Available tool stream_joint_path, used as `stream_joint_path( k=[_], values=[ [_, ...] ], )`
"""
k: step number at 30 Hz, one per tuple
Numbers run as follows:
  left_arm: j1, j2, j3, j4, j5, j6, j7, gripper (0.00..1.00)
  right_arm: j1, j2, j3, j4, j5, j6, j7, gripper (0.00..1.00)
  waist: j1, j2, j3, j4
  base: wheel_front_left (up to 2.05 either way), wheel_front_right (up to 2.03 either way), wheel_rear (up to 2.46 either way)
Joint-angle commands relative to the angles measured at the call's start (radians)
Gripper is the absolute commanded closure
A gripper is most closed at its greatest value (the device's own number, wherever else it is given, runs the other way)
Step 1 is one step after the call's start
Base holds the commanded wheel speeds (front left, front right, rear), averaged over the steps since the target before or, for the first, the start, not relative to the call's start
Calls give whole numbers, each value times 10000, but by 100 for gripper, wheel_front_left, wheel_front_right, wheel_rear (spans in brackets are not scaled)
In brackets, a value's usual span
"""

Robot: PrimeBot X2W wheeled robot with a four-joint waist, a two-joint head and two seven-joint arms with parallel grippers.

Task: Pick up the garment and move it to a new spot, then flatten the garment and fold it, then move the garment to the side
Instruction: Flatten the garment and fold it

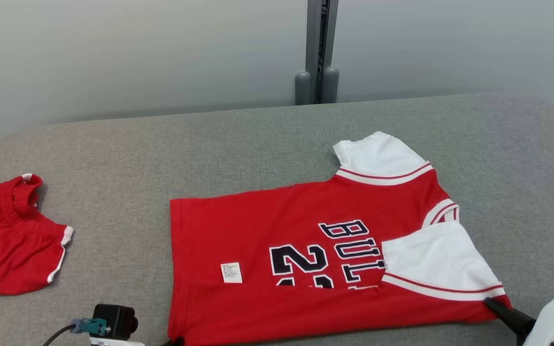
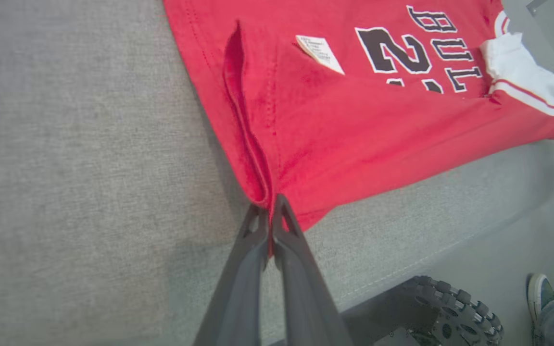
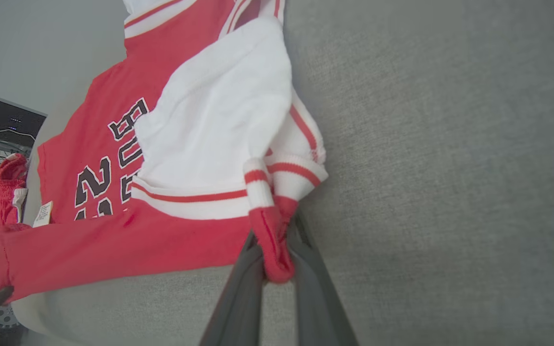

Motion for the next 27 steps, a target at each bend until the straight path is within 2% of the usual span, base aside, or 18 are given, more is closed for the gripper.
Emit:
stream_joint_path(
  k=[1, 9, 19, 20, 21, 22, 23, 24, 27],
  values=[
    [103, 133, -8, -40, -41, 109, 62, 100, 184, -115, -18, -78, 63, 0, 86, 100, 0, 0, -25, 20, 0, 0, 0],
    [444, 592, -157, -956, -246, 558, 586, 100, 1195, -680, -388, -1075, -53, 0, 645, 100, 0, 0, -49, -9, 0, 0, 0],
    [416, 801, -189, -1477, -296, 893, 891, 100, 1761, -590, -1130, -1677, -409, 0, 1301, 100, 0, 0, 67, -141, 0, 0, 0],
    [411, 808, -191, -1509, -309, 937, 915, 100, 1802, -546, -1246, -1721, -465, 1, 1339, 94, 0, 0, 73, -145, 0, 0, 0],
    [405, 816, -191, -1527, -316, 975, 947, 100, 1845, -501, -1325, -1757, -521, 1, 1381, 66, 0, 0, 76, -148, 0, 0, 0],
    [403, 819, -193, -1546, -313, 988, 964, 73, 1890, -451, -1430, -1799, -563, 1, 1405, 15, 0, 0, 76, -149, 0, 0, 0],
    [405, 819, -200, -1571, -307, 1039, 967, 42, 1928, -409, -1549, -1839, -621, 0, 1427, 0, 0, 0, 72, -148, 0, 0, 0],
    [412, 818, -202, -1593, -306, 1068, 983, 0, 1955, -389, -1664, -1886, -695, 1, 1460, 0, 0, 0, 69, -144, 0, 0, 0],
    [437, 844, -211, -1662, -312, 1166, 1039, 0, 2107, -267, -2018, -2004, -911, 1, 1566, 0, 0, 0, 46, -126, 0, 0, 0]
  ],
)
